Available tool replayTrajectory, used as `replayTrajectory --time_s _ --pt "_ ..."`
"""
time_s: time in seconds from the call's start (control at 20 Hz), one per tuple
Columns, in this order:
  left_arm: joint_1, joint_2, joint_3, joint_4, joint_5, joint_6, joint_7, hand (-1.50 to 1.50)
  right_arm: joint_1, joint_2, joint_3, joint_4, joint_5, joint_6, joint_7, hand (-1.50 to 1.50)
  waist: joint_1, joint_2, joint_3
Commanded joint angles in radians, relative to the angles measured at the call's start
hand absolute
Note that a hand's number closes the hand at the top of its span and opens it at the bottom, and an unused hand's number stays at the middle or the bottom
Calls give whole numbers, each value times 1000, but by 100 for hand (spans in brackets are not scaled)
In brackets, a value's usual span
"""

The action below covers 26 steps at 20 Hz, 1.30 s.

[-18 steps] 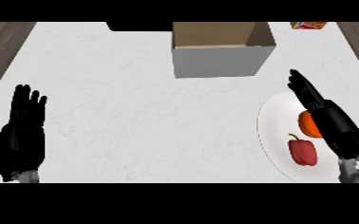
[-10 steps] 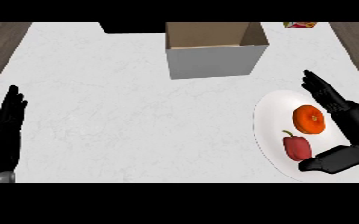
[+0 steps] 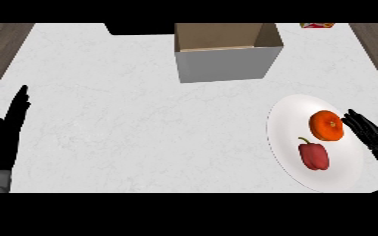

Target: Pick the bell pepper from the plate and place it in the cardboard box

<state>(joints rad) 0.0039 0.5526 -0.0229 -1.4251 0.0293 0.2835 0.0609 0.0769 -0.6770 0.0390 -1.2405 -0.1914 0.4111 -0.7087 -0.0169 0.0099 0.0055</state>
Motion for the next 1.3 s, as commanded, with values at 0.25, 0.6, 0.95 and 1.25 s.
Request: replayTrajectory --time_s 0.25,0.6,0.95,1.25 --pt "-56 -39 -40 54 -53 -2 -5 0 -136 -165 43 220 326 -102 -243 -150 37 -3 -3" --pt "-66 -51 -34 43 -66 -4 26 0 -289 -246 172 240 490 -35 -133 -150 42 -7 -5" --pt "-116 -44 20 153 -62 -58 -35 0 -369 -209 266 191 621 50 15 -150 26 -8 -6" --pt "-85 -43 50 86 -84 -91 6 0 -369 -128 266 198 744 20 87 -150 25 -10 -5"
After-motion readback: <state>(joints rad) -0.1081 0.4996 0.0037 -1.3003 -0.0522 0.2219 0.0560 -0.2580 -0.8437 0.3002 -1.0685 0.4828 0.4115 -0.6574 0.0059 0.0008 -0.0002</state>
